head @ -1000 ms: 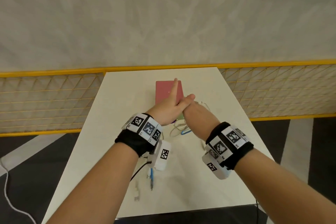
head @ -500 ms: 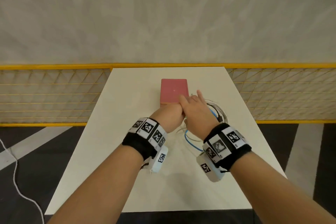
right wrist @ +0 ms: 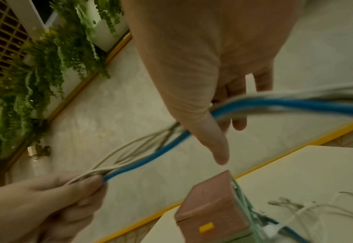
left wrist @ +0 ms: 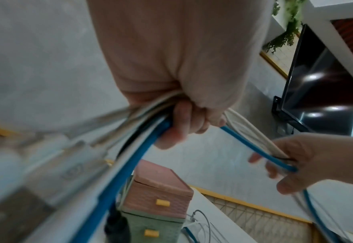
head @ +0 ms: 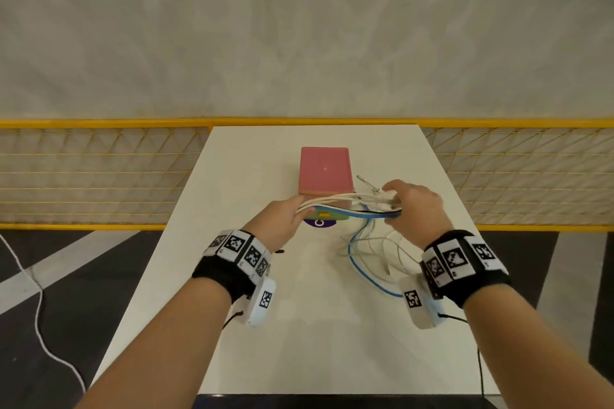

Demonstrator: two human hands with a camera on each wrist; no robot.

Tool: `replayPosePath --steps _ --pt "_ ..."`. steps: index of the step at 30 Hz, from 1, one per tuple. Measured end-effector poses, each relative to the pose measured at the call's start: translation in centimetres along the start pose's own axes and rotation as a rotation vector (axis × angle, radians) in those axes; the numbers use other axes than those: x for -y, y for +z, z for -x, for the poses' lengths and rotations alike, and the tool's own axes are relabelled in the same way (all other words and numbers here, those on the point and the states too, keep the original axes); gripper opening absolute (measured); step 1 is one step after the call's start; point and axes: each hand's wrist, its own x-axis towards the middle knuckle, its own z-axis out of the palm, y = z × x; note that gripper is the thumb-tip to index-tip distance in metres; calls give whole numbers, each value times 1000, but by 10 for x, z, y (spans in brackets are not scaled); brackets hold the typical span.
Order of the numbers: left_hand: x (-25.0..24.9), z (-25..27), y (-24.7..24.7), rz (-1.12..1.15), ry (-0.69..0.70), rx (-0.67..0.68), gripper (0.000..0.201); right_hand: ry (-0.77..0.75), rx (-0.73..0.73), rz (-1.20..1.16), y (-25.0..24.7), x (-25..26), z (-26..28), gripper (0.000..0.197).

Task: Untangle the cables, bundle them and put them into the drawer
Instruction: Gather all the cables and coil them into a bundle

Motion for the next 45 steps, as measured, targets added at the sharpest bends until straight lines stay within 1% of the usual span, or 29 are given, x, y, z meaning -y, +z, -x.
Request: replayPosePath --steps 2,3,4,5,7,8,10,11,14,16,17,19,21,22,23,24,26,27,30,32,34,36,37,39,40,41,42,44,45 --pt "-12 -4 3 -8 38 26 32 -147 28 51 7 22 7 72" --pt "-19 -7 7 -25 73 51 32 -247 43 31 13 35 9 77" --pt "-30 -7 9 -53 107 76 30 -329 56 -19 20 48 12 76" --pt "-38 -7 11 -63 147 82 29 -360 51 -84 28 59 14 69" --pt "-46 -7 10 2 222 80 24 -300 -8 -214 33 64 12 47" --pt "-43 -6 8 70 236 88 21 -244 -33 -264 32 60 10 42" --pt "-29 -2 -1 153 191 96 14 -141 -69 -334 28 48 9 34" --pt "-22 0 -4 147 151 105 14 -99 -78 -362 25 43 9 30" --pt "-16 4 -8 -3 141 106 23 -44 -61 -391 27 39 11 30" --pt "-24 5 -7 -53 147 89 17 -30 -42 -314 30 44 13 38" --pt "-29 4 -5 -62 153 86 18 -53 -55 -232 31 49 14 43" --pt "-42 1 -4 -94 171 104 19 -199 -102 -110 33 63 16 49" --pt "-51 -3 -3 -129 153 140 10 -326 -122 -84 34 77 18 42" --pt "-55 -4 -5 -109 142 139 8 -329 -124 -95 32 80 17 36" --pt "-56 -3 -9 -48 138 126 6 -300 -130 -115 28 82 17 30" --pt "-55 -2 -13 72 129 110 7 -253 -128 -141 26 80 17 28" --pt "-53 3 -22 385 98 78 16 -148 -117 -188 22 74 17 30" --pt "-53 6 -25 494 105 55 20 -92 -110 -220 19 73 18 32" --pt "-56 15 -21 556 193 -60 25 51 -77 -332 19 76 21 21" --pt "-60 22 -14 622 229 -165 38 103 -45 -369 24 80 21 14" --pt "-64 29 -4 696 255 -277 40 96 -25 -366 27 81 22 13" --pt "-66 32 7 634 270 -398 30 37 -15 -349 23 87 26 13" --pt "-66 32 12 575 279 -449 24 -26 -18 -354 21 90 29 15" --pt "-66 30 17 473 275 -495 26 -177 -26 -373 19 98 33 19" --pt "-66 29 17 452 275 -489 28 -219 -27 -391 20 100 34 26" --pt "-65 29 16 452 282 -465 29 -228 -35 -427 21 101 34 28" --pt "-65 30 13 465 295 -433 29 -203 -38 -470 21 101 34 24" --pt "-62 35 8 512 325 -365 29 -140 -19 -537 19 100 35 7" --pt "-60 38 5 534 340 -325 30 -127 -12 -562 18 97 35 4"
